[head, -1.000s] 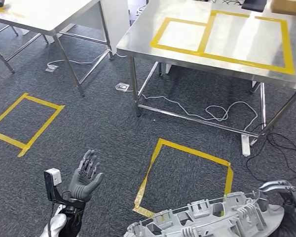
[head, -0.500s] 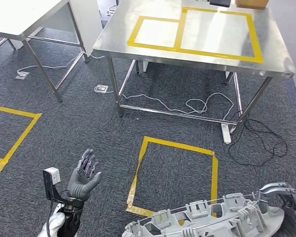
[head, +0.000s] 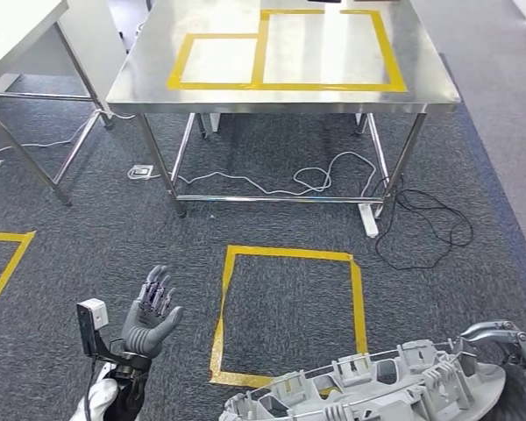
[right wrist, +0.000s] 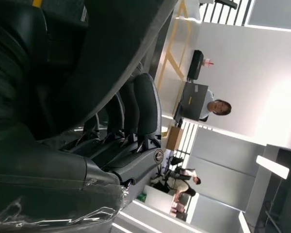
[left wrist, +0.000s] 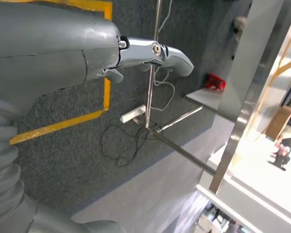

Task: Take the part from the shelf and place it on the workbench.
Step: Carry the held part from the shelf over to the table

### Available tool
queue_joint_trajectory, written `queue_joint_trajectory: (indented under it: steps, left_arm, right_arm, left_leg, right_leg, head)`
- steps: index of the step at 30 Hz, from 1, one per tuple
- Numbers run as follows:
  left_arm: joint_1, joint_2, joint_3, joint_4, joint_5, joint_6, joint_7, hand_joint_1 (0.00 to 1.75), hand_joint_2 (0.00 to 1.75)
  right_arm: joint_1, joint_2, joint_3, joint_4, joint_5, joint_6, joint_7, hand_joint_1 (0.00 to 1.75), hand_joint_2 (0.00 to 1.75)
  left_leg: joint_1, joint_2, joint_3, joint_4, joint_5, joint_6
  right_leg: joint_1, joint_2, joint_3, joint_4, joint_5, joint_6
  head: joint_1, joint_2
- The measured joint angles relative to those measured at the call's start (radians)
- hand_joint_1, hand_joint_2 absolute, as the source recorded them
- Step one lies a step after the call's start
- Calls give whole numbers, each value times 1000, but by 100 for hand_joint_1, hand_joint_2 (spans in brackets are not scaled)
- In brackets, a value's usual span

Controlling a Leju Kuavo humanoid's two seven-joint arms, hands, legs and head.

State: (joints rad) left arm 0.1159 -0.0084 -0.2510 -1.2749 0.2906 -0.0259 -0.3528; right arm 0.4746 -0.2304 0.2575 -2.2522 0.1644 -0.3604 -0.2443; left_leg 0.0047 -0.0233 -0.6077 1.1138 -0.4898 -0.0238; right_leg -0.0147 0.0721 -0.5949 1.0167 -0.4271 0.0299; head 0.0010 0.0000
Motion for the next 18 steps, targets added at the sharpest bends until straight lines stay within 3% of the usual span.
queue_joint_trajectory:
  steps: [1, 3, 5, 9, 10, 11, 15, 18]
  left_arm:
    - [0, 0, 0, 0, 0, 0, 0, 0, 175]
    - [0, 0, 0, 0, 0, -1, 0, 0, 175]
    - [-2, -1, -1, 0, -2, -3, -1, 0, 175]
    - [-6, 0, -1, 0, -4, -6, -4, 0, 175]
    - [-6, 0, -2, 0, -4, -6, -4, 0, 175]
    - [-6, 0, -3, 0, -3, -6, -4, 0, 175]
    - [-5, 0, -3, 0, -7, -10, -8, 0, 175]
    - [-5, 2, -3, 0, -14, -13, -12, 0, 175]
  right_arm:
    - [-1, 0, 0, 0, 0, 1, 0, 134, 175]
    - [-1, 0, 0, 1, 1, 1, -1, 134, 175]
    - [1, 0, 0, 1, 1, 1, -3, 134, 175]
    - [1, 0, 0, 3, 4, 1, -7, 134, 175]
    - [1, 0, 0, 3, 4, 1, -7, 134, 175]
    - [1, 0, 0, 3, 5, 1, -7, 134, 175]
    - [-1, 0, 0, 3, 7, 1, -10, 134, 175]
    - [-1, 0, 0, 3, 9, 3, -14, 134, 175]
  left_leg:
    - [3, -17, 26, -59, 21, 2]
    - [4, -39, 48, -112, 30, 8]
    - [2, -29, 48, -119, 35, 15]
    - [2, -27, 47, -128, 44, 15]
    - [0, -27, 47, -128, 44, 19]
    - [-1, -28, 47, -128, 44, 22]
    - [-5, -30, 46, -126, 46, 29]
    - [-9, -29, 45, -126, 44, 37]
  right_leg:
    - [1, 11, -3, 2, 1, 5]
    - [1, 28, -11, 2, 5, 17]
    - [-3, 39, -12, -8, 13, 25]
    - [-1, 36, -11, -19, 18, -16]
    - [-2, 34, -10, -21, 17, -17]
    - [-2, 32, -9, -24, 19, -12]
    - [-9, 27, -2, -32, 26, 32]
    - [-12, 29, -1, -40, 29, 43]
  head:
    - [1, 0]
    - [1, 0]
    - [1, 0]
    - [2, 0]
    - [2, 0]
    - [2, 0]
    - [2, 0]
    - [1, 0]
